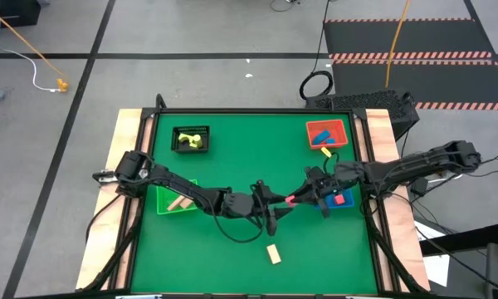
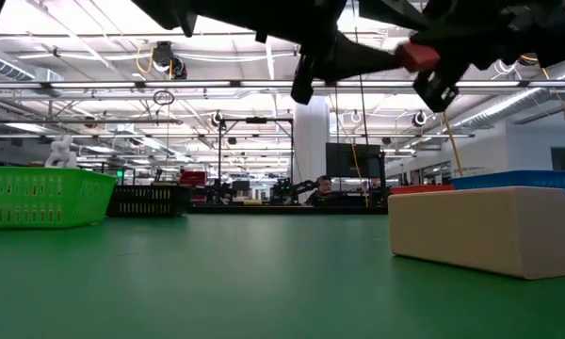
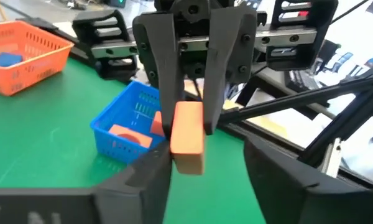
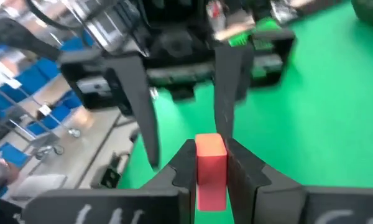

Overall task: Sort & place blocks by color
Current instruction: Put the orange block into the blue bin, then put the light brown block into the green bin

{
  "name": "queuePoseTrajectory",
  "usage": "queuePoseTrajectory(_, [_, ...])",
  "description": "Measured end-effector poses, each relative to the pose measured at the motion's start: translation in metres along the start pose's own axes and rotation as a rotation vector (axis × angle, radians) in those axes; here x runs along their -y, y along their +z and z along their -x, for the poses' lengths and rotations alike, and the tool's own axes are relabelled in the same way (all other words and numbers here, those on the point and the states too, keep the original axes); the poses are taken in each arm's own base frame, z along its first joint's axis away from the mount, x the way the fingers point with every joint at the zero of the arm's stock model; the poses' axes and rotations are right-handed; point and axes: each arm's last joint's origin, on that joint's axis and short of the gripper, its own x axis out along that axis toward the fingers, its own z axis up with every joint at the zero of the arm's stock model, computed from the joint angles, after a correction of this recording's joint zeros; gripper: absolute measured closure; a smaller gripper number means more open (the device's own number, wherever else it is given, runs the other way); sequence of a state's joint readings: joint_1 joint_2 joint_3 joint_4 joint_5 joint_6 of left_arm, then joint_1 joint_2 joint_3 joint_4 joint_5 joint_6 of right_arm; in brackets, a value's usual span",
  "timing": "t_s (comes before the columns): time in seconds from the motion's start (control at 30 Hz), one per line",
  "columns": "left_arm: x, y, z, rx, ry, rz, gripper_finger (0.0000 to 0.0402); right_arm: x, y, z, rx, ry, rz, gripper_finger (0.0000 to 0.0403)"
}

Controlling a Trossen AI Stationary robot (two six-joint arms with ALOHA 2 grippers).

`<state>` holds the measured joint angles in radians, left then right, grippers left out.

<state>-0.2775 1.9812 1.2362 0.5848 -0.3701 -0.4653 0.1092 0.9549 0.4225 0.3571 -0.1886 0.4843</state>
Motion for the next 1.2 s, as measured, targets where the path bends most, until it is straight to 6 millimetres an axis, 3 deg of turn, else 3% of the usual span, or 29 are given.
queuePoseTrajectory(0.17, [-0.003,-0.008,0.001,-0.081,0.033,-0.018,0.0161,0.015,-0.008,0.013,-0.111,-0.133,-0.056,0.0365])
queuePoseTrajectory(0.33, [-0.007,-0.023,0.004,-0.281,0.019,0.021,0.0139,0.023,-0.012,0.033,-0.270,-0.283,-0.123,0.0365])
queuePoseTrajectory(0.6, [-0.004,-0.040,0.012,-0.512,-0.109,-0.077,0.0149,0.017,-0.011,0.060,-0.561,-0.438,-0.218,0.0365])
queuePoseTrajectory(0.93, [-0.002,-0.043,0.014,-0.520,-0.163,-0.251,0.0168,0.013,-0.018,0.078,-0.760,-0.547,-0.310,0.0361])
queuePoseTrajectory(1.2, [-0.002,-0.043,0.015,-0.519,-0.222,-0.394,0.0169,0.013,-0.016,0.076,-0.724,-0.545,-0.332,0.0197])
